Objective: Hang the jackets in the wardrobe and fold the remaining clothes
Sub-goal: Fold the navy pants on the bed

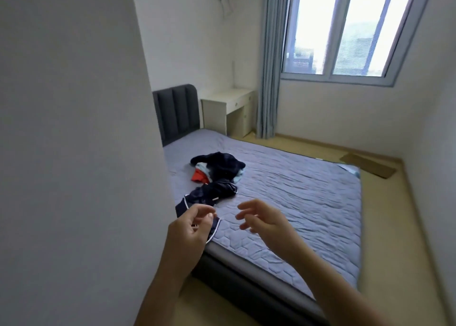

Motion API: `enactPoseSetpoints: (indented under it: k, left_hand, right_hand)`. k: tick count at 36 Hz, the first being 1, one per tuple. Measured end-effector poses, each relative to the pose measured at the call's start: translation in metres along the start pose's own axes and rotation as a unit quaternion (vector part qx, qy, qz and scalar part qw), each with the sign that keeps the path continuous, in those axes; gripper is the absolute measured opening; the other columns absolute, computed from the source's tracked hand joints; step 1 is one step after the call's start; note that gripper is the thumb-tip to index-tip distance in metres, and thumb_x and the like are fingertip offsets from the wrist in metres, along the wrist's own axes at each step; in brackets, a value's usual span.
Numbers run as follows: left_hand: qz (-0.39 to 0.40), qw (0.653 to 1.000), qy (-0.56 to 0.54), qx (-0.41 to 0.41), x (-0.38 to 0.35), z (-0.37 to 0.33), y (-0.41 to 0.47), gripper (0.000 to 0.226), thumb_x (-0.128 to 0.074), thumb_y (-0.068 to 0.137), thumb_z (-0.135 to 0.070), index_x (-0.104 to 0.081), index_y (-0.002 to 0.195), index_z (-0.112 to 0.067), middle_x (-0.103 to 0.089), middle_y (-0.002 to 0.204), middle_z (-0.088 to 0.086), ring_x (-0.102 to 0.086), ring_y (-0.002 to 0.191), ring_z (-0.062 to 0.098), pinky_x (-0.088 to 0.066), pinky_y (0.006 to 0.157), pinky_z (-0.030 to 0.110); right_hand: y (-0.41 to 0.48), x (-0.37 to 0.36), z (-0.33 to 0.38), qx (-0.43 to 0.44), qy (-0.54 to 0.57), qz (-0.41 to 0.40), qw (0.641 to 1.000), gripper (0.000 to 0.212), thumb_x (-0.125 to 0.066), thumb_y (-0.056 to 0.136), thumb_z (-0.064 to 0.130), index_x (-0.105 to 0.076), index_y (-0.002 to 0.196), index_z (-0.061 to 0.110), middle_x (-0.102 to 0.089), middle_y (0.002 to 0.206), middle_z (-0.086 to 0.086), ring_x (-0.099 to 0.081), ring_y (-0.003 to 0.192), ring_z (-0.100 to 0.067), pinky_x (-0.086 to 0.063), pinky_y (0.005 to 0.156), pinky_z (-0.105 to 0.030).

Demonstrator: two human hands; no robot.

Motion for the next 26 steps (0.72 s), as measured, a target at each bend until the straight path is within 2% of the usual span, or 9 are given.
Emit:
enactPoseSetpoints:
  k: [5, 7, 11, 15, 19, 26]
  left_hand:
    - [0.051, 0.998, -0.028, 0.012, -0.059, 0.026, 0.071, 0.022, -0.058, 0.092, -0.011, -0.065, 0.085, -0.031, -0.07, 0.083, -0.018, -0.066, 0.078, 0.003, -0.049, 0.069, 0.012]
    - [0.074, 0.997, -0.031, 0.02, -0.078, 0.036, 0.096, 0.023, -0.058, 0.092, -0.012, -0.065, 0.084, -0.032, -0.07, 0.083, -0.017, -0.067, 0.079, 0.005, -0.05, 0.071, 0.015]
    - [0.079, 0.996, -0.029, 0.01, -0.111, 0.052, 0.146, 0.026, -0.057, 0.093, -0.012, -0.064, 0.084, -0.035, -0.07, 0.086, -0.016, -0.066, 0.083, 0.006, -0.049, 0.073, 0.013]
    - [0.068, 0.997, -0.042, 0.023, -0.14, 0.069, 0.187, 0.031, -0.056, 0.093, -0.009, -0.065, 0.083, -0.036, -0.071, 0.088, -0.011, -0.066, 0.084, 0.012, -0.052, 0.077, 0.027]
    - [0.061, 0.996, -0.038, 0.045, -0.165, 0.086, 0.223, 0.036, -0.055, 0.093, -0.01, -0.065, 0.083, -0.043, -0.071, 0.088, -0.013, -0.067, 0.082, 0.006, -0.051, 0.075, 0.023]
    - [0.041, 0.996, -0.015, 0.079, -0.204, 0.134, 0.294, 0.03, -0.055, 0.092, -0.006, -0.066, 0.078, -0.03, -0.071, 0.083, -0.012, -0.066, 0.077, 0.004, -0.05, 0.068, 0.013]
  right_hand:
    - [0.056, 0.04, -0.046, -0.037, 0.007, -0.041, 0.998, 0.024, -0.048, 0.094, 0.002, -0.06, 0.103, 0.02, -0.069, 0.097, -0.001, -0.068, 0.082, -0.014, -0.049, 0.07, -0.018]
    - [0.075, 0.054, -0.062, -0.055, 0.018, -0.052, 0.997, 0.024, -0.048, 0.094, 0.002, -0.06, 0.1, 0.022, -0.07, 0.096, 0.0, -0.068, 0.081, -0.013, -0.048, 0.069, -0.017]
    - [0.12, 0.087, -0.093, -0.073, 0.032, -0.061, 0.995, 0.026, -0.047, 0.095, 0.003, -0.06, 0.098, 0.025, -0.07, 0.095, 0.002, -0.068, 0.079, -0.013, -0.05, 0.07, -0.023]
    - [0.168, 0.113, -0.12, -0.081, 0.059, -0.057, 0.993, 0.028, -0.045, 0.095, 0.001, -0.061, 0.095, 0.024, -0.07, 0.09, 0.003, -0.067, 0.075, -0.012, -0.049, 0.066, -0.022]
    - [0.218, 0.138, -0.145, -0.087, 0.067, -0.035, 0.993, 0.026, -0.046, 0.095, 0.004, -0.062, 0.096, 0.025, -0.071, 0.091, 0.006, -0.068, 0.076, -0.01, -0.05, 0.07, -0.026]
    - [0.312, 0.159, -0.188, -0.123, 0.073, -0.001, 0.99, 0.027, -0.045, 0.095, 0.003, -0.062, 0.094, 0.024, -0.071, 0.089, 0.005, -0.068, 0.075, -0.01, -0.05, 0.069, -0.027]
Point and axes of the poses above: each hand's wrist, its own y-axis towards the middle knuckle, its own x-axis out of the back of the hand, z = x × y, the point moved 2 cm from there along y, towards the middle knuckle
